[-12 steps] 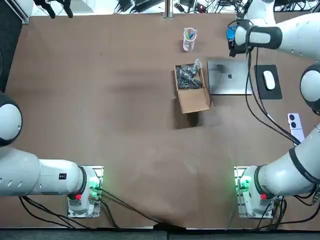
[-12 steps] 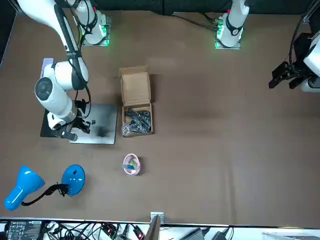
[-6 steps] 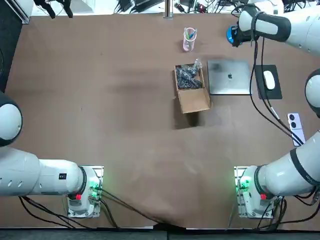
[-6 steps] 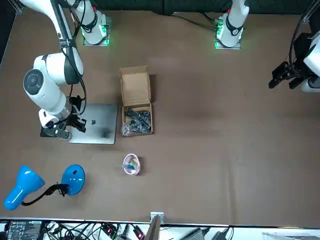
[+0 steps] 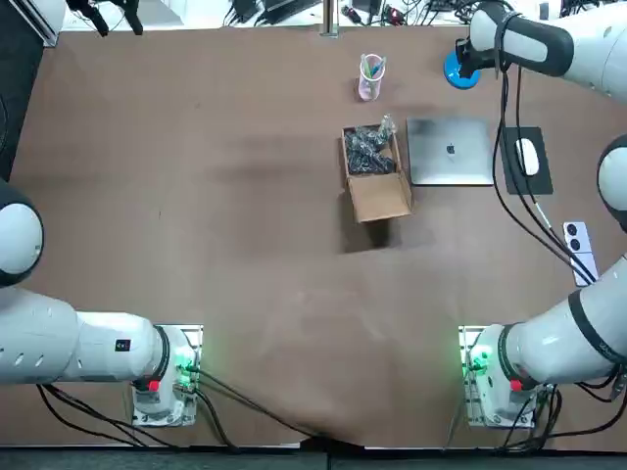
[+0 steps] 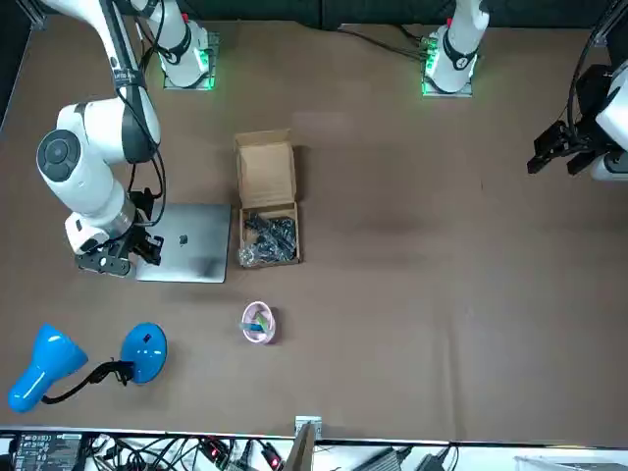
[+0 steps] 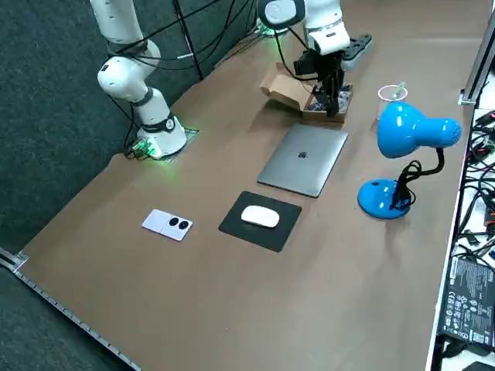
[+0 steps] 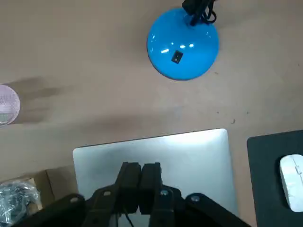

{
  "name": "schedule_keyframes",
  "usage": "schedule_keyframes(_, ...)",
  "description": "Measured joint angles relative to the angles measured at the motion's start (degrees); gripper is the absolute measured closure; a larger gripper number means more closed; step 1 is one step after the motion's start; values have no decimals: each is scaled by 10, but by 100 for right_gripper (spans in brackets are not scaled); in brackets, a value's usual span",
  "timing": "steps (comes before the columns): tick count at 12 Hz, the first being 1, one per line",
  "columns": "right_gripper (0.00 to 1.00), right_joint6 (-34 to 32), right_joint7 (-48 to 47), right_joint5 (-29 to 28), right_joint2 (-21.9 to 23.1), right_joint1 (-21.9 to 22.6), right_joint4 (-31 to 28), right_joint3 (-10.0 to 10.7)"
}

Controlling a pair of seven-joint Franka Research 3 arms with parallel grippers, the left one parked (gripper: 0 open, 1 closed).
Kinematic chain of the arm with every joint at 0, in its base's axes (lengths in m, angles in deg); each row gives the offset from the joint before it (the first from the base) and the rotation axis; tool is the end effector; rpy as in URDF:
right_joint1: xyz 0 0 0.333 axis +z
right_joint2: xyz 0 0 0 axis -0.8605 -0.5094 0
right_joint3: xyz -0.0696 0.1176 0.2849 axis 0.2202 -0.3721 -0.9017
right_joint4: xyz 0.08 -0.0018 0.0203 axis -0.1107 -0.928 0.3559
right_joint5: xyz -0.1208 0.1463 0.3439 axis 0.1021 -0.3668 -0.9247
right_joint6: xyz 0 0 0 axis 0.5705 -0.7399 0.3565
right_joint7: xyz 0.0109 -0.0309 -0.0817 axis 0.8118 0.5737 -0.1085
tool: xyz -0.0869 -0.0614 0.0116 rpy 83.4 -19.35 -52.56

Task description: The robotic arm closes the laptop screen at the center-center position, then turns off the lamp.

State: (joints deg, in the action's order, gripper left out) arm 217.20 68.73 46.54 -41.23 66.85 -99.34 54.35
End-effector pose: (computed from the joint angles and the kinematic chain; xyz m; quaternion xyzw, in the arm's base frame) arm 0.6280 0.0908 0.3870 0.9950 -0.0720 0.0667 0.0186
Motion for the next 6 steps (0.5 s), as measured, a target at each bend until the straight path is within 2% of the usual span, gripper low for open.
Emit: schedule_keyframes(6,96,-81,-89,81,-42,29,88,-2)
